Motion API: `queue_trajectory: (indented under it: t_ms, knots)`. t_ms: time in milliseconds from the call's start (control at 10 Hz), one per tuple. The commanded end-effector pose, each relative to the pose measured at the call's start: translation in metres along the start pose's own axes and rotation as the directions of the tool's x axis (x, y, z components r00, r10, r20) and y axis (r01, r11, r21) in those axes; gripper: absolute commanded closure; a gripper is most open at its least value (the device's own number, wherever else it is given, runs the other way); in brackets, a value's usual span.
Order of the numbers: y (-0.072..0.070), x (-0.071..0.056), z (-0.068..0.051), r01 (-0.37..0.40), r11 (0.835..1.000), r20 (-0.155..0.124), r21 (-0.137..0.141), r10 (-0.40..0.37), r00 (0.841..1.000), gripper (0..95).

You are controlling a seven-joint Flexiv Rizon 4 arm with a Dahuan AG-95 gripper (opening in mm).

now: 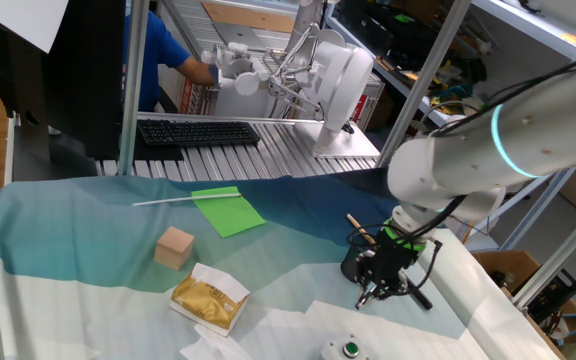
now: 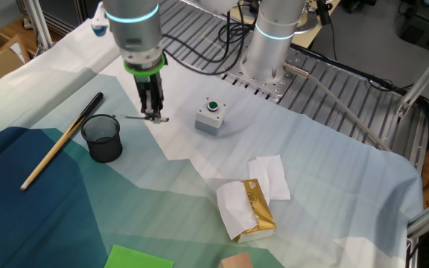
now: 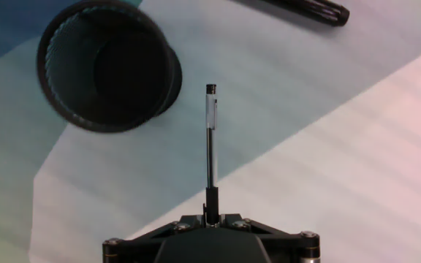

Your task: Put the pen into the pen holder

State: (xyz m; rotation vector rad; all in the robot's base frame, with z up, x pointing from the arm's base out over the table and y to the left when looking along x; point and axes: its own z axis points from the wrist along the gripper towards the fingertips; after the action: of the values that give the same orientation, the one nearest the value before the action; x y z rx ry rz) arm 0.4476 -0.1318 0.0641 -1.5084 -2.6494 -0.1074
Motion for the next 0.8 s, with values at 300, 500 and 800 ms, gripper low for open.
queue_trajectory:
  t_ms: [300, 500, 800]
  knots:
    - [-0.003, 0.019, -0.046, 0.031, 1.0, -0.077, -0.002, -0.031, 0.997, 95.0]
    - [0.001, 0.017, -0.064, 0.054, 0.999, -0.093, -0.004, -0.054, 0.994, 95.0]
    - [0.013, 0.015, -0.072, 0.068, 0.998, -0.098, -0.005, -0.068, 0.993, 95.0]
